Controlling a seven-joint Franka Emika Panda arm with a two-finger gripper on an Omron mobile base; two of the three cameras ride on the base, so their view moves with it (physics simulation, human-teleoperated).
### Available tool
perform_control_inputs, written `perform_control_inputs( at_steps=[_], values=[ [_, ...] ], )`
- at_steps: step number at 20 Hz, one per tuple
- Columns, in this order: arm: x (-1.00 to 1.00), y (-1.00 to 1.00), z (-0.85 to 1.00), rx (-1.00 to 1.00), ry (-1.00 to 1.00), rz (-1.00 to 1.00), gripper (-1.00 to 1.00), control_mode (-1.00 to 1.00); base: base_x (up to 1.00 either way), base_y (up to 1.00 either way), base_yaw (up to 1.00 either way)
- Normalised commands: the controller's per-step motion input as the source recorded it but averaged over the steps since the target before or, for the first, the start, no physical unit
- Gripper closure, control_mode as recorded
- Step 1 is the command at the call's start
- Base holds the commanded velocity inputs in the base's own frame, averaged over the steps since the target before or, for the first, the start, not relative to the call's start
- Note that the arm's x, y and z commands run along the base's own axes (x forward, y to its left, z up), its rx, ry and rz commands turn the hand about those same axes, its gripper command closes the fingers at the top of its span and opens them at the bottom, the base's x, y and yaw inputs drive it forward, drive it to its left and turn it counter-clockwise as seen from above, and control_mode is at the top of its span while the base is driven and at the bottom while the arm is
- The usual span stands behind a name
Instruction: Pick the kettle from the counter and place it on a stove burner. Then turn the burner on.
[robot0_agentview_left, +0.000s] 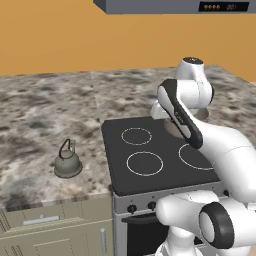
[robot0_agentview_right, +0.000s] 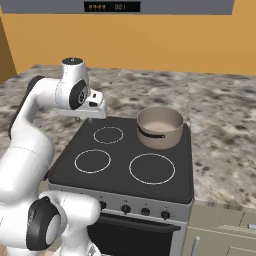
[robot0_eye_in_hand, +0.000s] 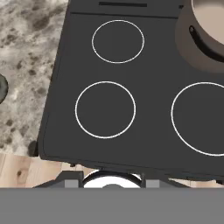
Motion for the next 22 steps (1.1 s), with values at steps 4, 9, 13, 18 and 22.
perform_control_inputs(
  at_steps=[4,9,13,18,22],
  values=[
    [-0.04,0.18,0.00,0.03,0.00,0.00,-1.00,-1.00,0.00,0.00,0.00],
    [-0.03,0.55,-0.14,0.18,0.00,-0.01,-1.00,-1.00,0.00,0.00,0.00],
    [0.00,0.93,-0.14,0.15,0.00,-0.10,-1.00,-1.00,0.00,0.00,0.00],
    [0.00,0.97,-0.07,0.15,0.00,-0.12,-1.00,-1.00,0.00,0.00,0.00],
    [0.00,0.97,-0.05,0.02,0.06,-0.11,-1.00,-1.00,0.00,0.00,0.00]
  ],
)
